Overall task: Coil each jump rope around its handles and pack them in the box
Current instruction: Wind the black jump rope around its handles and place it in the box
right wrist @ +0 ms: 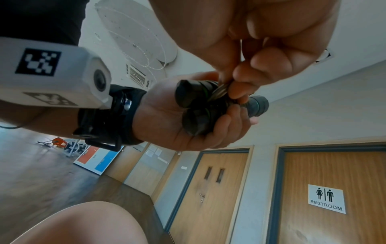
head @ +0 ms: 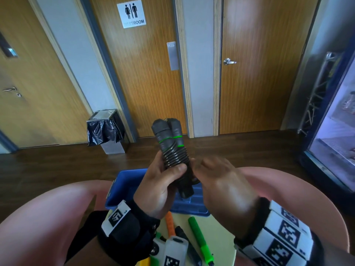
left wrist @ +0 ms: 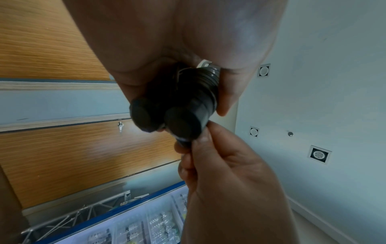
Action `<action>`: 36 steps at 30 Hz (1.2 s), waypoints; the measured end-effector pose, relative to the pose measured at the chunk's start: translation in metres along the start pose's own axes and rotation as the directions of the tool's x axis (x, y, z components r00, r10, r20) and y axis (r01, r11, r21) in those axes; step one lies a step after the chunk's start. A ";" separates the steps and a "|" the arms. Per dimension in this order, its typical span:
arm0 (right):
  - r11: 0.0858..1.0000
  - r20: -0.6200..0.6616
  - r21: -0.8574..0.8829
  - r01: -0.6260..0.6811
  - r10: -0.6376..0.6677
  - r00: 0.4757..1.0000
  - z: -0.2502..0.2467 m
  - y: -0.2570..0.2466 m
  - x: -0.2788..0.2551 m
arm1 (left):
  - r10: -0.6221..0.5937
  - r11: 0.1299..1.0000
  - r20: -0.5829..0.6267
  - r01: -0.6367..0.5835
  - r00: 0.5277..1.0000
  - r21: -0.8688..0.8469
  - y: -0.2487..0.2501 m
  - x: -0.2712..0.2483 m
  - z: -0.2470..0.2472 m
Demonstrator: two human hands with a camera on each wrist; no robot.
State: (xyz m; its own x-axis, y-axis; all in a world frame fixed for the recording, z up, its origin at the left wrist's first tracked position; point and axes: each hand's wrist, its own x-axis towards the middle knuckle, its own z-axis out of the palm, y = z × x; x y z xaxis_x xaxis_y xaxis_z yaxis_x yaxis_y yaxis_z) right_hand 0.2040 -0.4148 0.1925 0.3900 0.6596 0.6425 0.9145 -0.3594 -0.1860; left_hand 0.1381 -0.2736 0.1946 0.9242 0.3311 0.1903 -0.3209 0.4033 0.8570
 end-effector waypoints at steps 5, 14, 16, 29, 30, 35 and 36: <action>0.996 0.085 0.091 -0.006 -0.001 0.996 -0.011 0.008 0.008 | -0.006 0.997 0.043 0.003 0.999 0.073 0.003 0.002 0.001; 0.309 0.442 0.742 -0.595 0.441 0.781 -0.021 0.020 0.021 | -0.054 0.982 0.097 0.035 0.994 0.183 0.006 0.006 -0.002; 0.121 0.507 0.776 -0.620 0.466 0.725 -0.015 0.020 0.020 | -0.039 0.973 0.093 0.017 0.995 0.231 0.008 0.008 -0.002; 0.596 0.398 0.639 -0.487 0.286 0.872 -0.014 0.019 0.009 | -0.070 0.963 0.059 0.052 0.996 0.264 0.001 0.011 -0.010; 0.626 0.394 0.613 -0.483 0.287 0.873 -0.015 0.018 0.008 | -0.074 0.954 0.065 0.051 0.995 0.297 0.001 0.010 -0.010; 0.677 0.365 0.588 -0.443 0.267 0.892 -0.017 0.016 0.007 | -0.110 0.945 0.094 0.075 0.990 0.318 0.000 0.007 -0.013; 0.675 0.367 0.589 -0.444 0.266 0.891 -0.017 0.016 0.008 | -0.107 0.946 0.093 0.073 0.990 0.317 0.000 0.007 -0.013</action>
State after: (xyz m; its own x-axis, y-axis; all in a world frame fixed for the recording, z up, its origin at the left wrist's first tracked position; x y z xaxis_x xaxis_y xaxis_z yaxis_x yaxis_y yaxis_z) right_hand 0.2198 -0.4262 0.2070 0.6301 0.7351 0.2502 0.5078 -0.1464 -0.8489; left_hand 0.1416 -0.2608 0.1896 0.9685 0.2050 0.1412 -0.1708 0.1348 0.9760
